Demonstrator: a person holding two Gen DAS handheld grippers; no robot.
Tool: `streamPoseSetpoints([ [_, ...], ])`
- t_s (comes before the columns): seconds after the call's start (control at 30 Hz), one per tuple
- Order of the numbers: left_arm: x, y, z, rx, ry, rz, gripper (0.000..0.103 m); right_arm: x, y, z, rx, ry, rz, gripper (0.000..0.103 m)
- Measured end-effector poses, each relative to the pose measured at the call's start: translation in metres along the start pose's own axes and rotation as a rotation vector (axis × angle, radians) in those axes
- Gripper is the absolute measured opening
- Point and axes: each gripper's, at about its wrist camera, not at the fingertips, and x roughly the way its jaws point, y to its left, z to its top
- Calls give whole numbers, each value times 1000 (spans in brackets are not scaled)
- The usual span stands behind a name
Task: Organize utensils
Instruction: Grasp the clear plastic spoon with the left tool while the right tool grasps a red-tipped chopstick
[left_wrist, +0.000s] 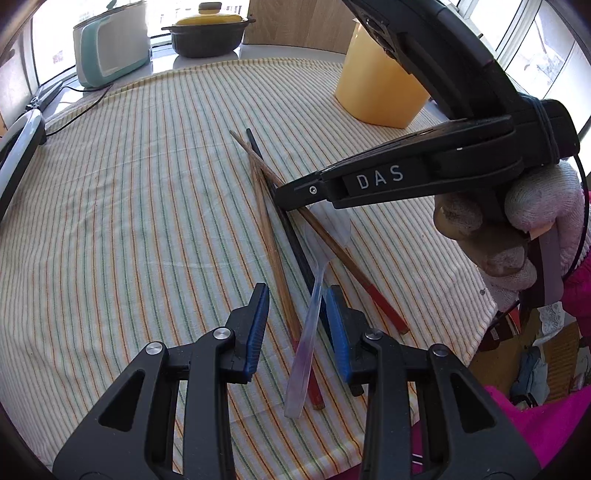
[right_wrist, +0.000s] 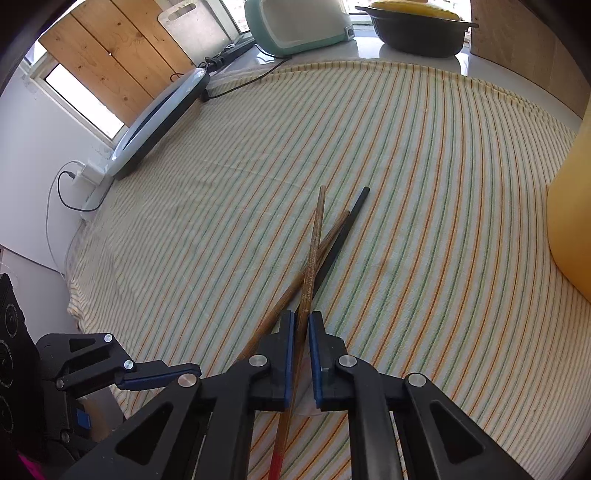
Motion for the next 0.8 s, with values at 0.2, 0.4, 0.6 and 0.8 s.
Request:
streamPoseSetpoints([
  [0.2,8,-15,7,67,26,25,32,-12,-10,-7,16,-26,-2,6],
  [0.4,19,-25,15,107,53,45,32,-23,-27,-16,38,-47,-14,6],
  [0.6,31,-34,25,151,84,62,32,-30,-44,-25,77,-57,-19,6],
  [0.8,37,-38,36,168,101,85,32,-37,-52,-31,89,-69,-15,6],
])
